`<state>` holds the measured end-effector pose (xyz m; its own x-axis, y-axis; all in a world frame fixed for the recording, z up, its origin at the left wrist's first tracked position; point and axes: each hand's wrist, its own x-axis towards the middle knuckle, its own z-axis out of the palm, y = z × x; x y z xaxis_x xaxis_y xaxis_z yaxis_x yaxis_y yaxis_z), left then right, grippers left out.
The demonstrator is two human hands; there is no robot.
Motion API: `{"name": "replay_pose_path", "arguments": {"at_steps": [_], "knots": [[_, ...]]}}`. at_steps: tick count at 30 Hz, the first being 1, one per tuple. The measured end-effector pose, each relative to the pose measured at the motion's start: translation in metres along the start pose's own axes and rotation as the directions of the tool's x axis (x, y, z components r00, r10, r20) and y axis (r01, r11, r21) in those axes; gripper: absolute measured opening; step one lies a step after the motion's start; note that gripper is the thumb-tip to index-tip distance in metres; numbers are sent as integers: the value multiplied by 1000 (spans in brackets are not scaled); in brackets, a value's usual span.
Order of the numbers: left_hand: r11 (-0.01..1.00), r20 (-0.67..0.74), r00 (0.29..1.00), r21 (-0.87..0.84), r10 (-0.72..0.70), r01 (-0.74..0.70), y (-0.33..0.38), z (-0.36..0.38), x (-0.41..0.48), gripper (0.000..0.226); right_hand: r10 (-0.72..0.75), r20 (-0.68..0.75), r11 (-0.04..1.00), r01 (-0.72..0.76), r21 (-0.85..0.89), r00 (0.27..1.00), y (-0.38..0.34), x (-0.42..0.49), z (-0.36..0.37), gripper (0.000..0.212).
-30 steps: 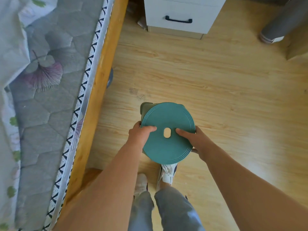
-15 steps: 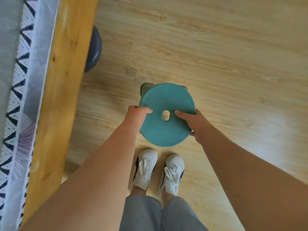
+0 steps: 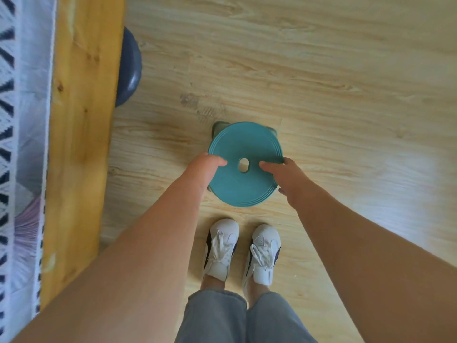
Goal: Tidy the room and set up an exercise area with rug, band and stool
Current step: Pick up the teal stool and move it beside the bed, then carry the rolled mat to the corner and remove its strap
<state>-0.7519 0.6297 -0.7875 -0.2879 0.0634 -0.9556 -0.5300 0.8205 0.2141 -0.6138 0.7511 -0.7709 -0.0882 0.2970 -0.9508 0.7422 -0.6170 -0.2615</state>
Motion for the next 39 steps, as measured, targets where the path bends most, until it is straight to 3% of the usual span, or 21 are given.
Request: {"name": "replay_pose_path", "arguments": {"at_steps": [4,8,12,16,23,31,39], "knots": [[995,20,999,89,38,-39,11,-6,-34,32,-37,-49,998,34,-58,998,-13,-32,-3,61],[981,62,996,182,59,-69,26,-6,-88,45,-76,-49,991,70,-118,996,-32,-83,-10,60],[965,51,995,244,84,-94,46,-4,-159,16,-142,-60,978,131,-161,988,-49,-147,-24,63],[890,124,978,409,166,-203,65,-5,-237,57,-214,-90,955,190,-228,973,-58,-222,-46,69],[776,90,922,512,378,-368,94,-20,-374,49,-266,-125,898,199,-393,956,-55,-356,-97,82],[515,228,797,658,559,-550,145,4,-522,46,-381,-252,901,296,-316,890,-77,-481,-178,84],[286,309,692,745,652,-602,226,80,-575,46,-414,-306,893,318,-318,857,-94,-508,-275,81]]}}
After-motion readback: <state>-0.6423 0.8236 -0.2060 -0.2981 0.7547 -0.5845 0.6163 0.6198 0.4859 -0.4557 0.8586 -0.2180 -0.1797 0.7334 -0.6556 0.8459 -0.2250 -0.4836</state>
